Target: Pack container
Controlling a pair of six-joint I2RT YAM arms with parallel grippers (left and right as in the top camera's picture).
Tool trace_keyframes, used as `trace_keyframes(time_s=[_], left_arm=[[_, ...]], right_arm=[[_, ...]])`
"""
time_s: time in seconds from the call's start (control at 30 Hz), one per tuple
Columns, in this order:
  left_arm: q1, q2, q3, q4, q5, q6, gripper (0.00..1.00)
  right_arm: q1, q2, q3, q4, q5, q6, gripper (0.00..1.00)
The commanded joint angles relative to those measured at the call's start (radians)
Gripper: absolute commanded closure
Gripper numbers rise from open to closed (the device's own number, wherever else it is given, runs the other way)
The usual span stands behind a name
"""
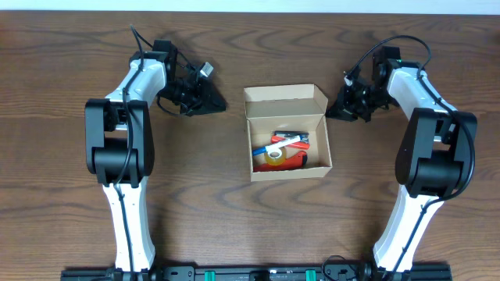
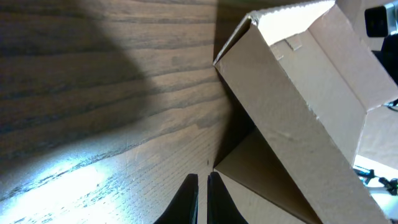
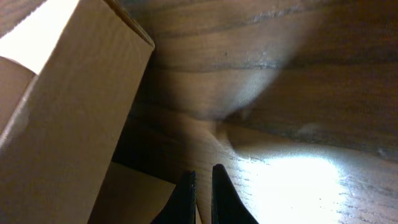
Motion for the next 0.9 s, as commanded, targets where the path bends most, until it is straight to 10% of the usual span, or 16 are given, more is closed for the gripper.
trace_keyframes(time_s=[0.0,0.87], left_arm=[[-0.003,0.027,0.000,0.008,0.029,-0.053,0.94],[-0.135,0.088,0.000,0.132,0.165,-0.160,0.94]], right_arm=[[0.006,0.010,-0.004,0.008,-0.012,0.043,0.99],[0.039,0.025,-0.006,0.041,-0.079,0.114,0.99]])
